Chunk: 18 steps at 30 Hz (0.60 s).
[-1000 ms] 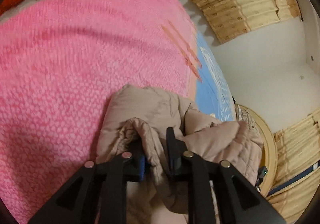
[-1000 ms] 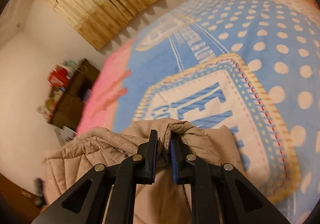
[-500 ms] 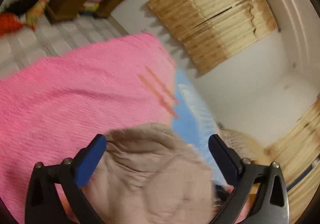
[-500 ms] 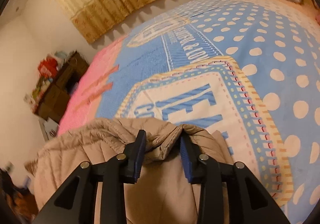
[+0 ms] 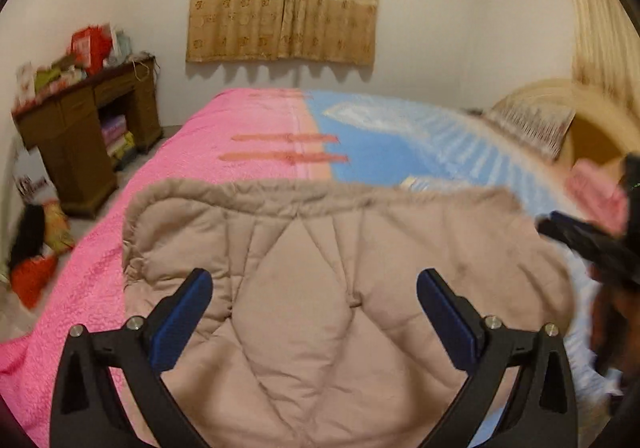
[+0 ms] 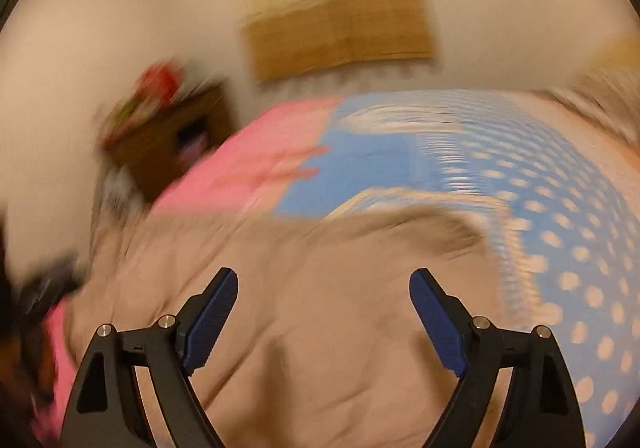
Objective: Fold large clothes
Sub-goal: 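Open both tools to release the folded jacket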
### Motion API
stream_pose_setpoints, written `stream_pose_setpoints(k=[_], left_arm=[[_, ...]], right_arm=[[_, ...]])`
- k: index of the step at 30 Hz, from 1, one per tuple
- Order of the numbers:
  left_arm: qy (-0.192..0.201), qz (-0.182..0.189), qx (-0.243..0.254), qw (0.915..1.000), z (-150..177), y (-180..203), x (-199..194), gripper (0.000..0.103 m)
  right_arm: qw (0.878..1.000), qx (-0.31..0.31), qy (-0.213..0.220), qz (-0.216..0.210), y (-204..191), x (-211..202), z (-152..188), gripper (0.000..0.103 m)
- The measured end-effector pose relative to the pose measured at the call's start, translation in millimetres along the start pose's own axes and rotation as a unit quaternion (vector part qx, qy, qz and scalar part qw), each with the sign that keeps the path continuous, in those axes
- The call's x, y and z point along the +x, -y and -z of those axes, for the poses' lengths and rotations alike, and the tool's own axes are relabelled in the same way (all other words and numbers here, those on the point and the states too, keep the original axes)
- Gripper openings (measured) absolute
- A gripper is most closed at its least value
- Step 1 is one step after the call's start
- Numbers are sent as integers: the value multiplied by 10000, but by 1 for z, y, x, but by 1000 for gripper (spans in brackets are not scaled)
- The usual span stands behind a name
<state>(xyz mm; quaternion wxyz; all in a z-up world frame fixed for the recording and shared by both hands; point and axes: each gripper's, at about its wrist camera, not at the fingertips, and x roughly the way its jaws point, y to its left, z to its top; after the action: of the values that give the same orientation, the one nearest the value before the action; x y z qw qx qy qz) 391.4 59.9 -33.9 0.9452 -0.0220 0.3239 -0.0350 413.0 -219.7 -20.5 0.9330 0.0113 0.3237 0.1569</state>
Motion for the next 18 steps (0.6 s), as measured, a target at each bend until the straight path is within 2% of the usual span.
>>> stream_pose_setpoints(k=[2,4,6,9,14,18], left_arm=[[-305,-662,-6,9973,0,-4,23,103],[-805,-695,-252,9940,2,-19,54,103],[-923,-751,-402,9921,8,-29,73,103],[-736,-873,-144,9934,13,-28,85,103],[-429,-988,-178,9940,23,-24,91,103],[-379,-1004,-209,9940,26,-18,87,103]], right_arm=[[9985,-355,-405,-65,-27,17,16,88],[9966,-265,-774,119,-27,39,26,88],[9943,-66,-1056,159,-15,61,33,88],[9937,33,-1122,60,-1,78,42,88],[9956,44,-937,92,2,89,56,88],[9966,30,-819,119,-1,97,60,89]])
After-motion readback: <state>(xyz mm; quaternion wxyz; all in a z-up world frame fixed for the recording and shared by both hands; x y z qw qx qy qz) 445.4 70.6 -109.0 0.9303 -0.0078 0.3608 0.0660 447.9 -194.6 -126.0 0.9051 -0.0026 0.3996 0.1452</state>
